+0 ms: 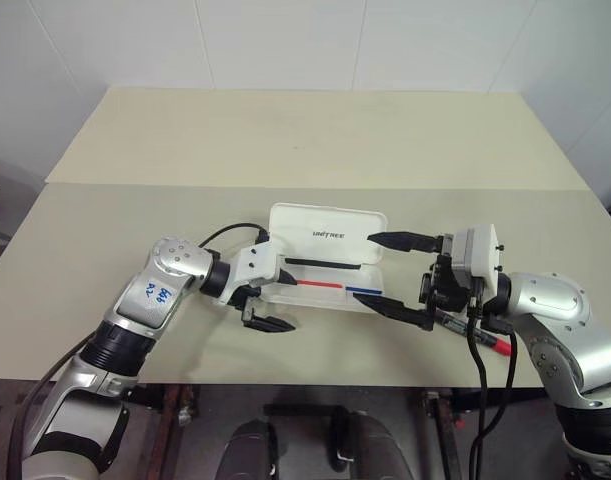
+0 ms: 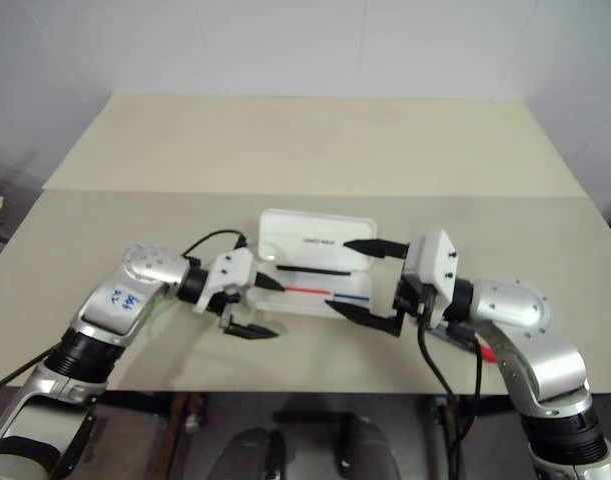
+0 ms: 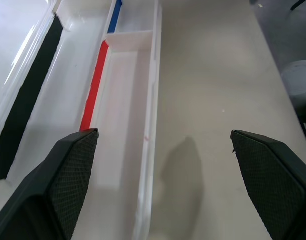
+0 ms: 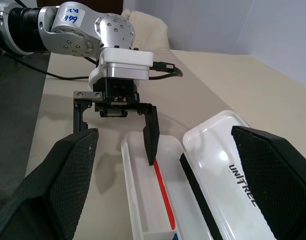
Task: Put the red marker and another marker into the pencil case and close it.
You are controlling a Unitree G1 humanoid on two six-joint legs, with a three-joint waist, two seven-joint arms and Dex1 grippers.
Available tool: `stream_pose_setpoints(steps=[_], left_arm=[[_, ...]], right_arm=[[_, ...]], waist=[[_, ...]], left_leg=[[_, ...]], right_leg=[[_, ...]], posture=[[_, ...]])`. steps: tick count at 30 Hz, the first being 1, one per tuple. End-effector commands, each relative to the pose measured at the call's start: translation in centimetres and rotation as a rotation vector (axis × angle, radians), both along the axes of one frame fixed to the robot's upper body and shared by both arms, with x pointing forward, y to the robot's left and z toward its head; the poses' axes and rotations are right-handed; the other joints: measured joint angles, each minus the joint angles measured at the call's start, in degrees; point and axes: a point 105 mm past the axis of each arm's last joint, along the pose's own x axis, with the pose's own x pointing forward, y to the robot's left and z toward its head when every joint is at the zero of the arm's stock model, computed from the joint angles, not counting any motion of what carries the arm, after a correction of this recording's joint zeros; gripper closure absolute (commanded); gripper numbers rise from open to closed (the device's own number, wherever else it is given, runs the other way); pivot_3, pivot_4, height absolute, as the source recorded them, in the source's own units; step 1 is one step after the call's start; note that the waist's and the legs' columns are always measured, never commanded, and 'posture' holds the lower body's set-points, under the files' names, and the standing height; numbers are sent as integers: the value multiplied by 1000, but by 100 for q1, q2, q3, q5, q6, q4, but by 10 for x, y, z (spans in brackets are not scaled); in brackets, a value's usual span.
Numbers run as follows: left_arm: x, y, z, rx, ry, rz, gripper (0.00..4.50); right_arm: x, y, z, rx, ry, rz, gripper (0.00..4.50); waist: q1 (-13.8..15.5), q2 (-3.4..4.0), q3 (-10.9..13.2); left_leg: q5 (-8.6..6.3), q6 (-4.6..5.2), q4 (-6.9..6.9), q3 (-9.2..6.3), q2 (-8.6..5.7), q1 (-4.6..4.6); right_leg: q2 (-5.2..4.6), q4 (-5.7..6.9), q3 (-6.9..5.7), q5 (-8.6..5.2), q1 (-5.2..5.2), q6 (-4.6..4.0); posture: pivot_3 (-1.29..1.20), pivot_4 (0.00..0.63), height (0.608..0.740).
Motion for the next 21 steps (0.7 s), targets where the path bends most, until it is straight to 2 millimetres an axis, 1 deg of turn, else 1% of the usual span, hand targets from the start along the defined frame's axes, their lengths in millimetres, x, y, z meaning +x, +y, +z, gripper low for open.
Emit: stream_pose_setpoints(steps=[1,6,10,14,18,21], left_arm=[[-4,0,9,-43,-31,-30,46],[-6,-6,17,-139,-37,-58,46],[-6,-8,31,-311,-28,-57,46],[-7,-1,25,-316,-22,-51,46],[-12,-4,26,-373,-21,-70,46],[-19,-5,36,-457,-22,-109,46]], right_arm=[[-3,1,10,13,-52,7,0],[-3,-1,10,12,-49,-2,0],[-1,-6,10,8,-43,-17,0],[1,-12,13,1,-43,-38,0],[3,-27,13,-18,-27,-90,0],[4,-52,6,-54,21,-172,0]], waist=[[-1,0,0],[2,0,0],[3,0,0],[-5,0,0],[2,0,0],[24,-1,0]], left_leg=[[0,0,0,0,0,0],[0,0,0,0,0,0],[0,0,0,0,0,-1],[0,0,0,0,-2,1],[0,0,0,0,-2,2],[-1,1,0,-4,-3,-1]], right_leg=[[0,0,0,0,0,0],[-1,0,0,0,0,0],[-1,0,0,1,0,1],[0,4,0,1,0,1],[-2,4,0,1,0,1],[-4,3,-1,2,1,3]], posture=[[0,150,740],[0,150,740],[0,150,740],[0,150,740],[0,150,740],[0,150,740]])
